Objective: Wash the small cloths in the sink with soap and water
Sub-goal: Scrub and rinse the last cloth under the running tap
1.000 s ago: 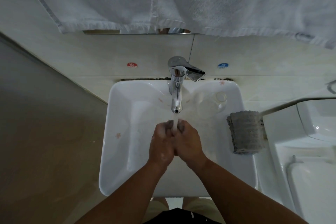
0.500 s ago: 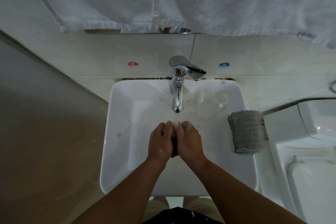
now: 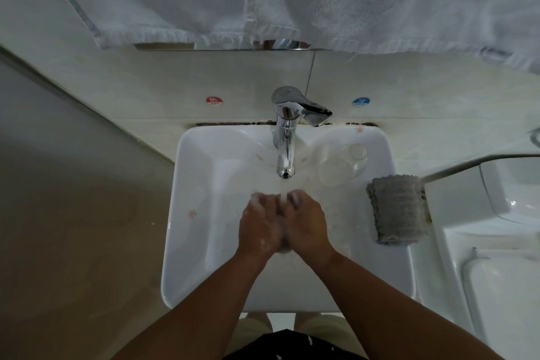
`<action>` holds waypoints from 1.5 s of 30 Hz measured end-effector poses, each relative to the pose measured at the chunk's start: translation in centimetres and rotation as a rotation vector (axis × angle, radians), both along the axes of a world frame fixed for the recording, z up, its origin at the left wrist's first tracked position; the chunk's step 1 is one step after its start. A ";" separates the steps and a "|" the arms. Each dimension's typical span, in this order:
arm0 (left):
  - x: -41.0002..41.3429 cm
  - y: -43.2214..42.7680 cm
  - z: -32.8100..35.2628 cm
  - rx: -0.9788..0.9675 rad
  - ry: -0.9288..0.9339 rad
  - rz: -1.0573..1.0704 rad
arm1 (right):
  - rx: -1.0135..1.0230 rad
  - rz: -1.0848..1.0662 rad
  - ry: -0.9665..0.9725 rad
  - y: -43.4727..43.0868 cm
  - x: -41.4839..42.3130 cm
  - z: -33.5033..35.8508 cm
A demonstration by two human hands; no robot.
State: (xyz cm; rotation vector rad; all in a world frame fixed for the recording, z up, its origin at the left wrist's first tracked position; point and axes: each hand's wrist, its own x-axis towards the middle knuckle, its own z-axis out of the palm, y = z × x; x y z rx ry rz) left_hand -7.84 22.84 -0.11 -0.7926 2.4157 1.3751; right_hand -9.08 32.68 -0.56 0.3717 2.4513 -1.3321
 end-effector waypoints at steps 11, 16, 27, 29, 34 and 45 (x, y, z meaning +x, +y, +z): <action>-0.1 -0.3 0.5 0.109 -0.069 0.111 | -0.083 -0.069 0.044 -0.3 0.0 0.5; 0.0 -3.0 -0.8 0.018 -0.031 0.044 | -0.184 -0.153 -0.110 1.9 -1.1 -0.3; 0.9 -5.1 -1.3 -0.070 -0.068 0.023 | 0.123 -0.150 -0.135 5.2 -1.2 -1.7; 0.9 -4.3 -1.1 0.042 -0.091 0.085 | -0.091 -0.317 -0.201 4.6 -1.0 -1.6; 1.4 -2.1 -1.3 0.235 -0.074 0.150 | -0.398 -0.396 -0.395 1.7 -0.1 0.2; 0.7 0.4 1.0 0.400 -0.012 0.170 | -0.575 -0.250 -0.339 -0.3 0.9 1.1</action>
